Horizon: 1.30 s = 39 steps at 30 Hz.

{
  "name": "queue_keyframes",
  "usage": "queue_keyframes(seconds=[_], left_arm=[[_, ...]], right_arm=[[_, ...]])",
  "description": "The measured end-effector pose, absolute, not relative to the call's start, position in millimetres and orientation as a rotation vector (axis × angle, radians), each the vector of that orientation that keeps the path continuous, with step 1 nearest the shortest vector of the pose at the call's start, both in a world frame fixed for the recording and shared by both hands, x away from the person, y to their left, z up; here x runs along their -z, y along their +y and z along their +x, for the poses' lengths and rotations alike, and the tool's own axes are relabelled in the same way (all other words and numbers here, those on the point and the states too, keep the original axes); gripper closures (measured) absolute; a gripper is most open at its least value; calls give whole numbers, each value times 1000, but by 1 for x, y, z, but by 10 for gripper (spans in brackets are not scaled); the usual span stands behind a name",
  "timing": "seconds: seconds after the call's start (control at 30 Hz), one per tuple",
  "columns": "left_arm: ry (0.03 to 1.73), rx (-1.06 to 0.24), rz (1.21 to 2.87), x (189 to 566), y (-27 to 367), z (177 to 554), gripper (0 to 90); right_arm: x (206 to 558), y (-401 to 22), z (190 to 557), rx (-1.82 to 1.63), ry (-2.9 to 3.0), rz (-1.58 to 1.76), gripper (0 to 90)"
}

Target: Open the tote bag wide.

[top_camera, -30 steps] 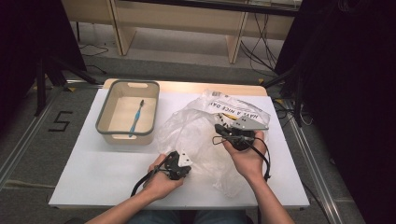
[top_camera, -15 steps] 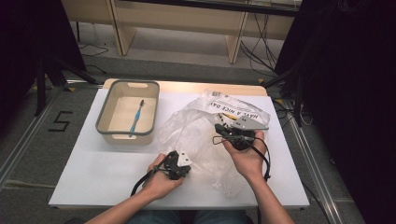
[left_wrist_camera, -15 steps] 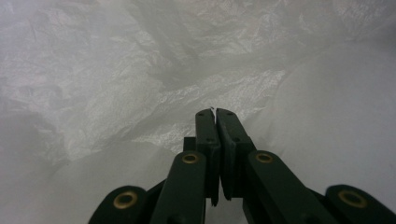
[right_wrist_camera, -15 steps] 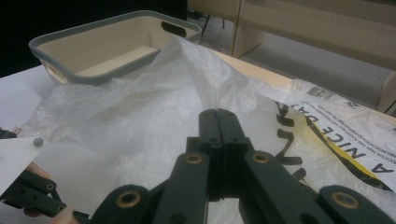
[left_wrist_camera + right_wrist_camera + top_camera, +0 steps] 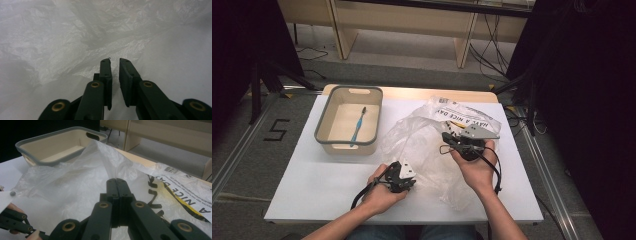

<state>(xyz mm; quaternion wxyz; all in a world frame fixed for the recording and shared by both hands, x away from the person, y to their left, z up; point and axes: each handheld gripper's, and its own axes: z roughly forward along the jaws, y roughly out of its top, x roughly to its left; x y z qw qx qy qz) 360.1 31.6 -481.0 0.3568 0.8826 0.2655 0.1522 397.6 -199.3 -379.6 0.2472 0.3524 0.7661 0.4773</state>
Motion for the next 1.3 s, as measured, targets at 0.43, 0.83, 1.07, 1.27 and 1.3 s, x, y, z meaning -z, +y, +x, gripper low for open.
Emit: queue_keyframes(seconds=[0.43, 0.83, 1.07, 1.27, 1.3], left_arm=[[633, -378, 2266, 471, 45, 352, 530], [593, -374, 2224, 460, 69, 341, 376], [601, -365, 2204, 458, 84, 335, 343], [624, -370, 2196, 460, 97, 331, 333], [637, -376, 2195, 461, 103, 330, 332]], right_arm=[[380, -200, 398, -1300, 2092, 960, 900], [381, -200, 398, -1295, 2098, 964, 900], [382, -200, 398, -1296, 2095, 967, 900], [382, -202, 398, -1292, 2092, 967, 900], [382, -202, 398, -1291, 2092, 966, 900]])
